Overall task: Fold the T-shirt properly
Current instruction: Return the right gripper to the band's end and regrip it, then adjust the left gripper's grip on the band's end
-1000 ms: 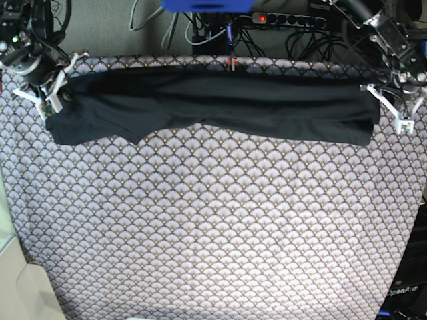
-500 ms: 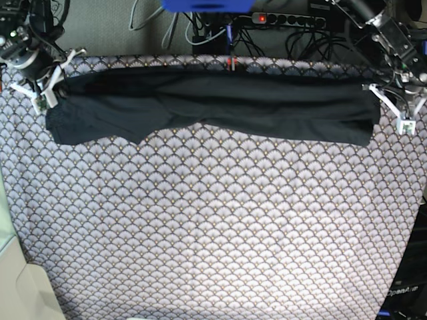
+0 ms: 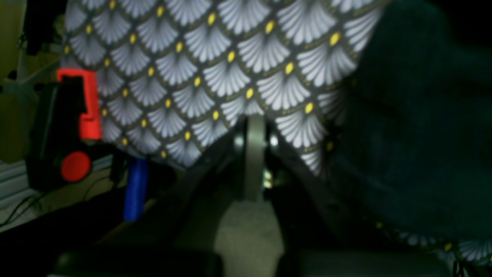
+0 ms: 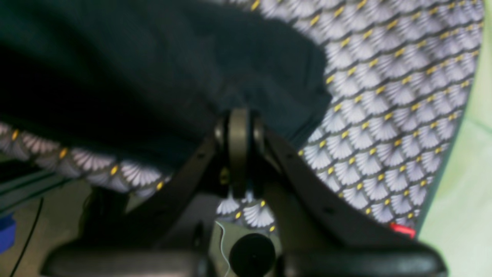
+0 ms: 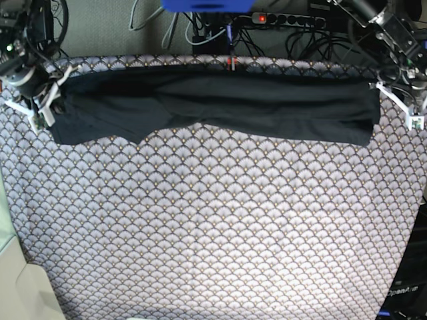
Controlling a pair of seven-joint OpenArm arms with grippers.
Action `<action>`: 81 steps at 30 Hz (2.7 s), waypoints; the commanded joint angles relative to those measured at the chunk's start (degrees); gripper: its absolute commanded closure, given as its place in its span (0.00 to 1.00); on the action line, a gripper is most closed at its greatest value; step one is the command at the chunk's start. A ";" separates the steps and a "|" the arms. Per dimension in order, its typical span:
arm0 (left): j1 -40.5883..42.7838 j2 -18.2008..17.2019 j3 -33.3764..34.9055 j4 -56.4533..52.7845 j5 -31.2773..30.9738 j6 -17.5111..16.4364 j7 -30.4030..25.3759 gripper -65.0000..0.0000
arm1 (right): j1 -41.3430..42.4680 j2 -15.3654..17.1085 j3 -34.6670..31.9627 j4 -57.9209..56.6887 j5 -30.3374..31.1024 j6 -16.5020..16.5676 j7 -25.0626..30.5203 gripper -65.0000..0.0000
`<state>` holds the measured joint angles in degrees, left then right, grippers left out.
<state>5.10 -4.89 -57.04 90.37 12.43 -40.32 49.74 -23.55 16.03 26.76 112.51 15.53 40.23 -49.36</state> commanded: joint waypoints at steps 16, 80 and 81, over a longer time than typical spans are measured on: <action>-1.10 -0.79 -6.74 1.11 -0.51 0.32 -0.81 0.65 | 6.72 0.45 -5.45 -6.62 0.60 -0.23 0.97 1.00; -11.21 2.73 5.91 16.49 -21.61 0.32 30.26 0.51 | 8.56 -0.16 -8.35 -23.67 -5.46 -0.23 11.43 1.00; -11.57 2.73 5.91 16.40 -21.26 0.32 30.26 0.51 | 8.83 -0.16 -8.87 -23.94 -5.46 -0.23 11.25 1.00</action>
<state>-6.04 -1.45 -51.09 105.86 -8.86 -40.10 80.25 -14.90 15.57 18.22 88.66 11.29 39.64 -36.36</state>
